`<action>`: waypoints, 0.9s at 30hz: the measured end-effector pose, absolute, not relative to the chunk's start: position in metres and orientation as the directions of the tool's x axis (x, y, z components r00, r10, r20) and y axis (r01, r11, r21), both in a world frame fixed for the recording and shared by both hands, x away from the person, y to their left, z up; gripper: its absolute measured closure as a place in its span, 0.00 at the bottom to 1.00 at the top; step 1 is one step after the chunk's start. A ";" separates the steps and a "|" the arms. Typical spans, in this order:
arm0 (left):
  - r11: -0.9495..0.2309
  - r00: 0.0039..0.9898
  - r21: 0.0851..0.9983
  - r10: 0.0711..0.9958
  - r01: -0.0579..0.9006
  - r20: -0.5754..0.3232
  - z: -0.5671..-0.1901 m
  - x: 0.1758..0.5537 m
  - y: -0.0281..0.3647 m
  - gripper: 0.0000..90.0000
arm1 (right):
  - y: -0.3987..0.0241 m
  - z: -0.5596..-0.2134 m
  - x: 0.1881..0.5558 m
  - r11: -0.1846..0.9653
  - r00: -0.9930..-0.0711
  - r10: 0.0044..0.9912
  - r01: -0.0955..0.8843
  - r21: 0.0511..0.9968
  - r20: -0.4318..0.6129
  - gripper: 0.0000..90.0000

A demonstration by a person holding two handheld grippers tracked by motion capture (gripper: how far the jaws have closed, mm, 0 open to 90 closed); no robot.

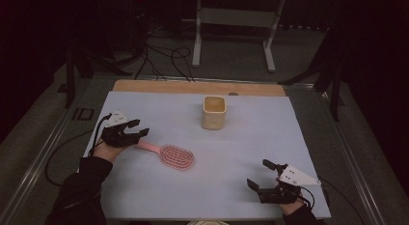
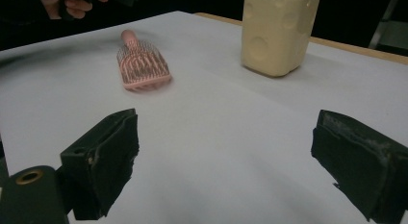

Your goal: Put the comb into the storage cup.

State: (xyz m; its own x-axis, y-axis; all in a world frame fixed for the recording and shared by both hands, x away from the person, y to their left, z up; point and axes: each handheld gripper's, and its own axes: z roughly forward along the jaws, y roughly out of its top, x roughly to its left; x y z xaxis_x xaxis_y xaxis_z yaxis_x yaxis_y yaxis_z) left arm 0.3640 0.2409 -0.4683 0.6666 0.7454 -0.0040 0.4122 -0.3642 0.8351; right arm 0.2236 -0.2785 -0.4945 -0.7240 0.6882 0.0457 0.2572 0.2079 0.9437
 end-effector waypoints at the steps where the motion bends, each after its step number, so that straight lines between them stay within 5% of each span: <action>1: -0.366 0.664 0.832 0.747 0.416 -0.003 -0.469 0.364 0.241 0.56 | -0.279 -0.495 0.224 0.207 -0.725 0.688 0.257 0.944 0.047 0.10; 18: -0.442 0.668 0.760 0.744 0.477 0.012 -0.489 0.375 0.239 0.93 | -0.278 -0.495 0.224 0.206 -0.725 0.687 0.257 0.944 0.047 0.10; 27: -0.486 0.678 0.713 0.735 0.505 0.021 -0.498 0.381 0.235 1.00 | -0.279 -0.495 0.224 0.206 -0.727 0.685 0.257 0.944 0.048 0.10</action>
